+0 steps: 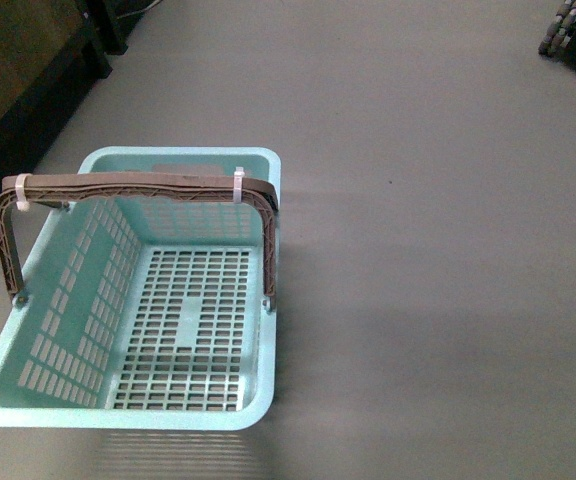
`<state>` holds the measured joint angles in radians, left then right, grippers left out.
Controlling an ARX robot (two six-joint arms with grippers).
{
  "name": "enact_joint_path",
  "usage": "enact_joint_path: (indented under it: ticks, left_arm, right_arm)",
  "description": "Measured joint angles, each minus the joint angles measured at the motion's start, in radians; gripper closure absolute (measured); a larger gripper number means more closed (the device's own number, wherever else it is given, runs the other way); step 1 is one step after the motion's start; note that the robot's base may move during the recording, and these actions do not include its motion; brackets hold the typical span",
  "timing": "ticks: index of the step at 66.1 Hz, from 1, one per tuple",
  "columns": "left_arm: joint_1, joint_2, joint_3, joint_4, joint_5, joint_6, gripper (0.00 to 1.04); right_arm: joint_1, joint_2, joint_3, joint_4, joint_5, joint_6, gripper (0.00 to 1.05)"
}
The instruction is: Pick mango and avocado into basket
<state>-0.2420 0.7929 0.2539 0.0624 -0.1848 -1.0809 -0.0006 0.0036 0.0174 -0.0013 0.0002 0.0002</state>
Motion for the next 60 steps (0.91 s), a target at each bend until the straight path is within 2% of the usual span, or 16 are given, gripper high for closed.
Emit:
enact_joint_path:
  ticks: [8, 20, 38, 60]
  left_arm:
    - [-0.007, 0.301, 0.029, 0.208, -0.002, -0.274, 0.08]
    - [-0.02, 0.784, 0.194, 0.425, -0.003, -0.435, 0.08]
    - [-0.033, 1.254, 0.557, 0.444, 0.017, -0.438, 0.08]
    - [-0.079, 1.51, 0.848, 0.398, 0.016, -0.427, 0.08]
  right_arm:
    - [0.0, 0.0, 0.0, 0.0, 0.0, 0.0, 0.09]
    - [0.0, 0.0, 0.0, 0.0, 0.0, 0.0, 0.09]
    - [0.0, 0.0, 0.0, 0.0, 0.0, 0.0, 0.09]
    - [0.0, 0.0, 0.0, 0.0, 0.0, 0.0, 0.09]
